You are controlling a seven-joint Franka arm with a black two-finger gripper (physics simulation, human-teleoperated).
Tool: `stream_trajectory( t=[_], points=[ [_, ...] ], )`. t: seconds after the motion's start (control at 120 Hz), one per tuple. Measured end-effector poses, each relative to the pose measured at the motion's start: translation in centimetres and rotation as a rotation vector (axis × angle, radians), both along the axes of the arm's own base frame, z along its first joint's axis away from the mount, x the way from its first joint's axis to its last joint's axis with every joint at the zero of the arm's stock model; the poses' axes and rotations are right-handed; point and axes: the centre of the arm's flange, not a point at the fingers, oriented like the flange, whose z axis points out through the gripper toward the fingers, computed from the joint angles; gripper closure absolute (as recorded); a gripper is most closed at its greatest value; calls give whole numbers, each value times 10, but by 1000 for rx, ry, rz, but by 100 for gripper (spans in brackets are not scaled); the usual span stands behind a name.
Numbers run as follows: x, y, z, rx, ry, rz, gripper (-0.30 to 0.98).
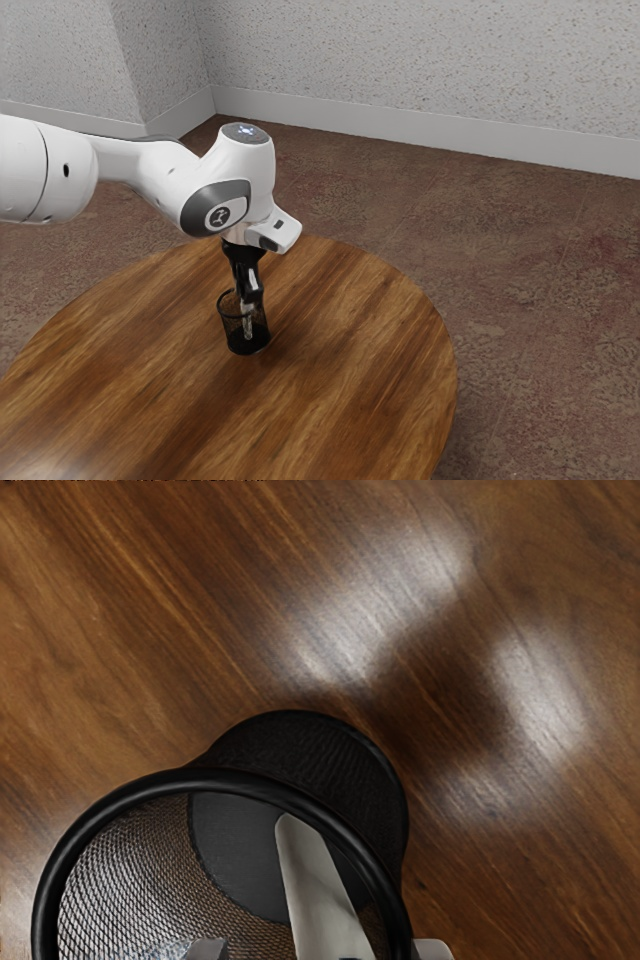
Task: Take the marker out of the pen holder and place it to the left of the pen holder.
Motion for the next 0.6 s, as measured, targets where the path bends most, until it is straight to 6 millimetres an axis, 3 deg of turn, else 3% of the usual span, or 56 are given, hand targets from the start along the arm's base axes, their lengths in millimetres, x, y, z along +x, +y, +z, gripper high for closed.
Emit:
stream_trajectory(
  t=[0.133,0.258,0.325,0.417,0.458,0.517,0.6],
  points=[
    [0,1,1,3,-1,-3,66],
    [2,11,13,13,-10,15,72],
    [6,27,45,22,-31,54,74],
    [13,49,117,24,-66,128,76],
    [13,54,141,26,-57,153,76],
    [8,70,155,36,-12,201,77],
    [-3,103,155,50,75,278,77]
  ],
)
